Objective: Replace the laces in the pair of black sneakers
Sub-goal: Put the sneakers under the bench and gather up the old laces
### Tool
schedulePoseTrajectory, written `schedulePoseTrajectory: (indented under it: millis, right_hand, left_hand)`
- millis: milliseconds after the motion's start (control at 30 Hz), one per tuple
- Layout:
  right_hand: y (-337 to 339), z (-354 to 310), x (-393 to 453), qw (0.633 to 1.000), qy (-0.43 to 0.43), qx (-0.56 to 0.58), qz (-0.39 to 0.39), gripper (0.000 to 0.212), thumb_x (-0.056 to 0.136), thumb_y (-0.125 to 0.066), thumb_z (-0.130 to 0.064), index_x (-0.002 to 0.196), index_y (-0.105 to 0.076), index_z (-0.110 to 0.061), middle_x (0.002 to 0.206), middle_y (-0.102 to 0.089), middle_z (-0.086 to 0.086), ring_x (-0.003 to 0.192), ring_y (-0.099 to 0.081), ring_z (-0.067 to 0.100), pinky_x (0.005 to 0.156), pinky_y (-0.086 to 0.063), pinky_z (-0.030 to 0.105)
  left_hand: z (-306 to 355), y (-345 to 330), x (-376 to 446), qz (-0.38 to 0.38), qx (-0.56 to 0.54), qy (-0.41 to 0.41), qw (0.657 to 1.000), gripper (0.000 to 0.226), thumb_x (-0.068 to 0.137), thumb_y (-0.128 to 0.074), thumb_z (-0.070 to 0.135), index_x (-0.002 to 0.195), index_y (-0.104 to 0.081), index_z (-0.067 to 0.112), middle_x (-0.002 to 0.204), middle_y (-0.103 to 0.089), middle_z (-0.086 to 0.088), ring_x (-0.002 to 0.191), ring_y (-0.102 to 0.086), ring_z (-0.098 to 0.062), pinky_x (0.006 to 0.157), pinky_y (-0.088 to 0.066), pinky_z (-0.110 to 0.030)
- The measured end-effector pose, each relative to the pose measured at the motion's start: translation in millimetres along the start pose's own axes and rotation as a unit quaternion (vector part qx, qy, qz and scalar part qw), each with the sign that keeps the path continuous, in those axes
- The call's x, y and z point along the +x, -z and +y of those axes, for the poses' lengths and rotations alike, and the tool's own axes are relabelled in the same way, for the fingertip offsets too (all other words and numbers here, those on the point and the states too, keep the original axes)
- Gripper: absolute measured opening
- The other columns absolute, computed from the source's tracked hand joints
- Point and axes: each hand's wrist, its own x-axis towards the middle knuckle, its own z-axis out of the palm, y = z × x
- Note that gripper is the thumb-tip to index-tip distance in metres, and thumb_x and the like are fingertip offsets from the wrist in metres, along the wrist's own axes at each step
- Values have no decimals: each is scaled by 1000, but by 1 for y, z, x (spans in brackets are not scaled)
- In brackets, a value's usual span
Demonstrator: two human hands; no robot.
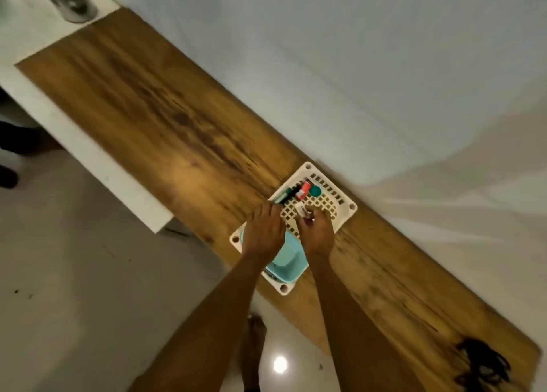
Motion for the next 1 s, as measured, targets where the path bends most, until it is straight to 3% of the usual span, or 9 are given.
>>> schedulePoseTrajectory:
  millis: [167,433,567,767,900,1000]
  right_hand:
    - [-10,10,25,995,35,-52,-72,36,91,-60,-27,126,-56,-17,126,-55,4,107,-58,23,92,-50,37]
    - [-23,-4,37,996,25,-64,-54,38,92,-58,-19,129,-48,-14,127,-50,8,109,-57,25,89,-51,35]
    - [-16,1,25,998,-8,-47,-43,41,95,-54,-28,131,-43,-13,130,-45,9,110,-57,25,86,-50,35]
    - [19,24,-44,993,-56,82,68,29,97,-48,-21,122,-54,-8,126,-51,12,107,-56,27,83,-47,34]
    - [37,77,-117,960,-174,155,157,27,97,-47,-19,121,-54,-9,119,-55,11,106,-57,27,87,-49,36]
    - [49,129,-176,936,-262,155,178,29,98,-45,-23,124,-52,-12,121,-55,10,105,-58,27,86,-51,41]
  left_hand:
    - [-4,-21,16,-31,46,42,998,40,97,-37,19,136,-36,10,136,-39,-12,124,-37,-27,105,-32,-37]
    - [-12,-25,17,-30,86,-14,996,37,98,-34,20,133,-40,11,136,-42,-10,123,-41,-25,104,-35,-37]
    - [-3,-20,15,-27,100,-52,993,34,98,-37,21,128,-47,9,132,-48,-12,121,-46,-26,102,-36,-38]
    - [28,-16,-11,-51,108,-192,974,31,88,-37,19,105,-59,4,98,-66,-15,89,-64,-29,77,-53,-38]
    - [60,-34,-64,-119,95,-306,940,23,84,-57,20,104,-62,8,103,-65,-14,94,-63,-29,83,-51,-41]
    - [96,-60,-119,-163,124,-389,898,23,85,-51,23,100,-64,12,101,-66,-11,92,-65,-26,80,-53,-37]
